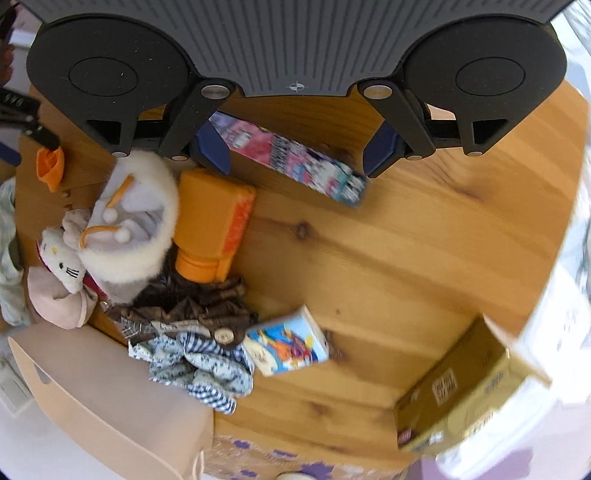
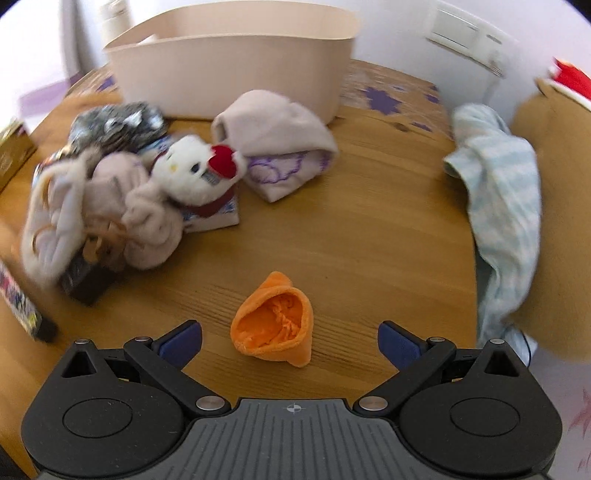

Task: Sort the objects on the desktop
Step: 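Move both tools back toward the remaining objects on the table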

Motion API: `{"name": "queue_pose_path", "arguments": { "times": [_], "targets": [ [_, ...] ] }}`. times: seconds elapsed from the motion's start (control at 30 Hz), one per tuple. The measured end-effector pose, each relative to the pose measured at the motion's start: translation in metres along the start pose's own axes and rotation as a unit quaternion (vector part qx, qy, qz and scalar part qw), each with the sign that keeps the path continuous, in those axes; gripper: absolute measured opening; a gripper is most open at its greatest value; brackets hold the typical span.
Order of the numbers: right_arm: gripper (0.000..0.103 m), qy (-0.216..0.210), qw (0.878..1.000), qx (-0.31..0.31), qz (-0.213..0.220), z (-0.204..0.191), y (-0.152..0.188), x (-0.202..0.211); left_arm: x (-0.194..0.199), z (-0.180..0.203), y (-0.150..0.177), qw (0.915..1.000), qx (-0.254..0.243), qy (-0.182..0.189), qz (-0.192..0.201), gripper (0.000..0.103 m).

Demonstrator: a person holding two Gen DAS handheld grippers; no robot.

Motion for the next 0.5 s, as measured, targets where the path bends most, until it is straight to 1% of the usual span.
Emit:
{"name": "queue_pose_path", "arguments": {
  "times": [0.17,0.3,0.4,0.47,0.5],
  "targets": [
    [0.103,-0.017,0.999,0.039,0.001,-0.002,-0.002,-0.015,-0.016,0.011,0.016,0.9986,0.053,0.0,-0.009,0.08],
    [0.103,-0.032,0.997,0.069,0.002,-0.004,0.0,-0.028,-0.026,0.019,0.022,0.9983,0.056,-0.015,-0.007,0.08],
    [0.102,-0.04,0.996,0.08,0.006,-0.005,-0.001,-0.032,-0.031,0.024,0.024,0.9977,0.063,-0.019,-0.014,0.08],
    [0.098,-0.052,0.995,0.079,0.009,-0.004,-0.001,-0.033,-0.035,0.027,0.026,0.9973,0.066,-0.025,-0.023,0.08],
    [0.097,-0.06,0.995,0.08,0.012,-0.005,-0.001,-0.033,-0.035,0.029,0.025,0.9973,0.065,-0.029,-0.02,0.08]
  ]
}}
Point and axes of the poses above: each gripper's, at about its wrist camera, not at the fingertips, and x roughly against the way its jaws point, z to its right, y to its underside, the point moved 8 cm from there along -x, roughly the way its jaws point, and after that the axes turned 6 degrees about x, right-handed, at the moved point
